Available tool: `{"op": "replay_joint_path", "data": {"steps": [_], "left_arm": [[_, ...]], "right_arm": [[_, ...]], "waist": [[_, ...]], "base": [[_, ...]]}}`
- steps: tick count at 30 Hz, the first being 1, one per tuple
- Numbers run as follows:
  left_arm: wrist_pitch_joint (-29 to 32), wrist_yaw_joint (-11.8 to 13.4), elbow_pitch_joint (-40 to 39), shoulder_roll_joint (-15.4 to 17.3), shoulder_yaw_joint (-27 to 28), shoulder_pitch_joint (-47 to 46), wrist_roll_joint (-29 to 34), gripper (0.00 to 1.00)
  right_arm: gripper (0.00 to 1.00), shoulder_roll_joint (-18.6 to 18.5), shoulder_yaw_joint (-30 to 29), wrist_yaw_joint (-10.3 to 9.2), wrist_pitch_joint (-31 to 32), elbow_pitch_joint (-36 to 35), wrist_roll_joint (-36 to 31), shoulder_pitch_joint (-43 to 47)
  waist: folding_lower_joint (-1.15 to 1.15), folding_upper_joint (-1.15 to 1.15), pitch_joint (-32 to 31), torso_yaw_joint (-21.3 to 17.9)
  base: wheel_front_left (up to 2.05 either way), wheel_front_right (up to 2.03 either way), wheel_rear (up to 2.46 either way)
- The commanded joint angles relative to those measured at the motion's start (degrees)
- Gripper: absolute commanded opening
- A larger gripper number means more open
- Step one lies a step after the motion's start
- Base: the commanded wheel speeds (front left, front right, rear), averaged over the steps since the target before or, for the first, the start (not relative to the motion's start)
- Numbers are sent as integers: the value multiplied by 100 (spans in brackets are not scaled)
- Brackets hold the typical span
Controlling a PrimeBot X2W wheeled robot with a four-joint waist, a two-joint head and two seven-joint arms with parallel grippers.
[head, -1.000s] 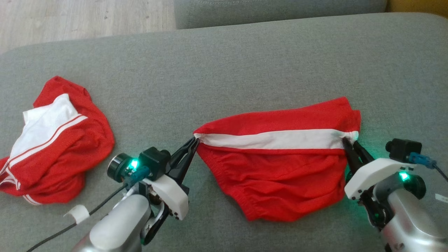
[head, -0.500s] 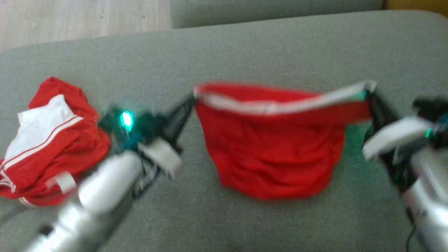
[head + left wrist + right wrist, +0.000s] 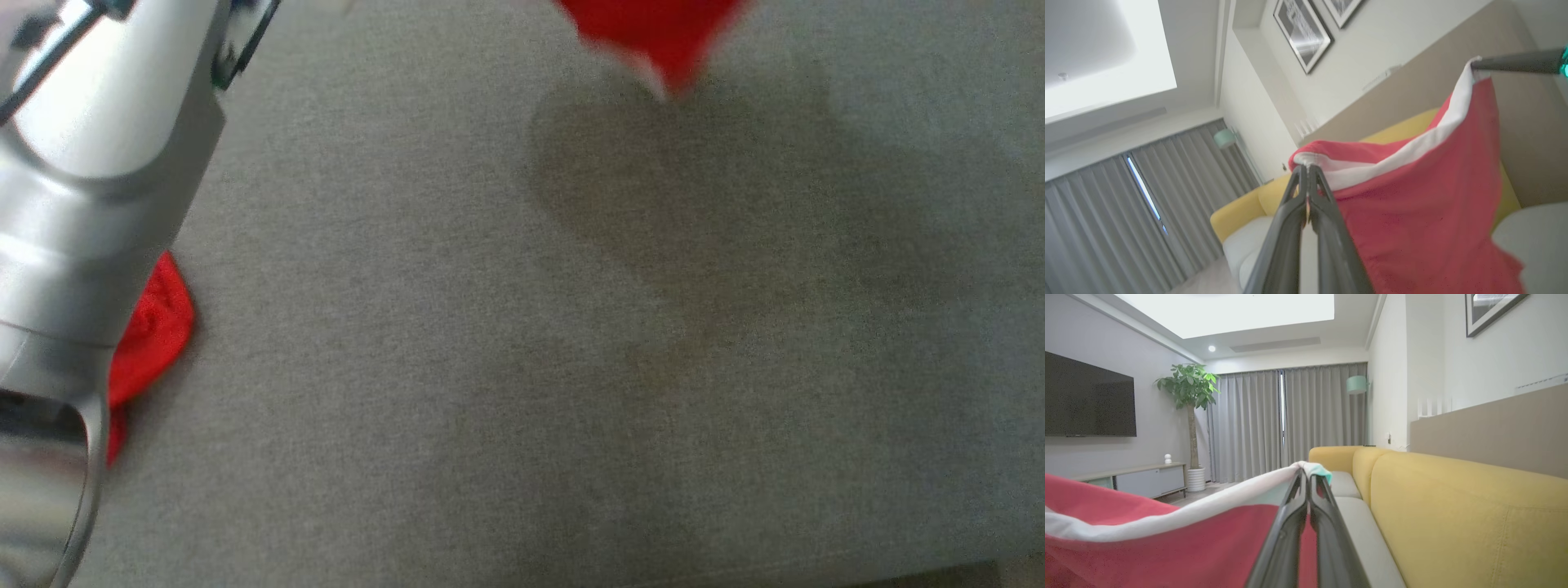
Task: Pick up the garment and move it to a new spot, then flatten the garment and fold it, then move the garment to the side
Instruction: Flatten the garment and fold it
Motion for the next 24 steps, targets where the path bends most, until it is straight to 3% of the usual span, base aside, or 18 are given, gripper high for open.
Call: {"op": "replay_joint_path", "data": {"steps": [1,7,17,24], "left_arm": [[-18,76,-269,128,290,-242,66,0],[-21,99,-1160,132,587,696,202,0],[-22,71,-1728,8,504,3902,33,0],[-22,-226,-1336,-126,124,5775,-155,0]], "right_arm": [[0,-127,-8,37,-81,-101,-34,-70],[0,-289,-38,37,-360,-256,194,300],[0,-409,-169,37,-343,-714,515,3161],[0,-249,-807,37,126,-1351,548,5464]], "waist": [[-2,0,82,-40],[-2,0,53,-66],[-2,0,-341,-5],[-2,0,-872,31]], "base": [[0,0,0],[0,0,0],[0,0,0],[0,0,0]]}}
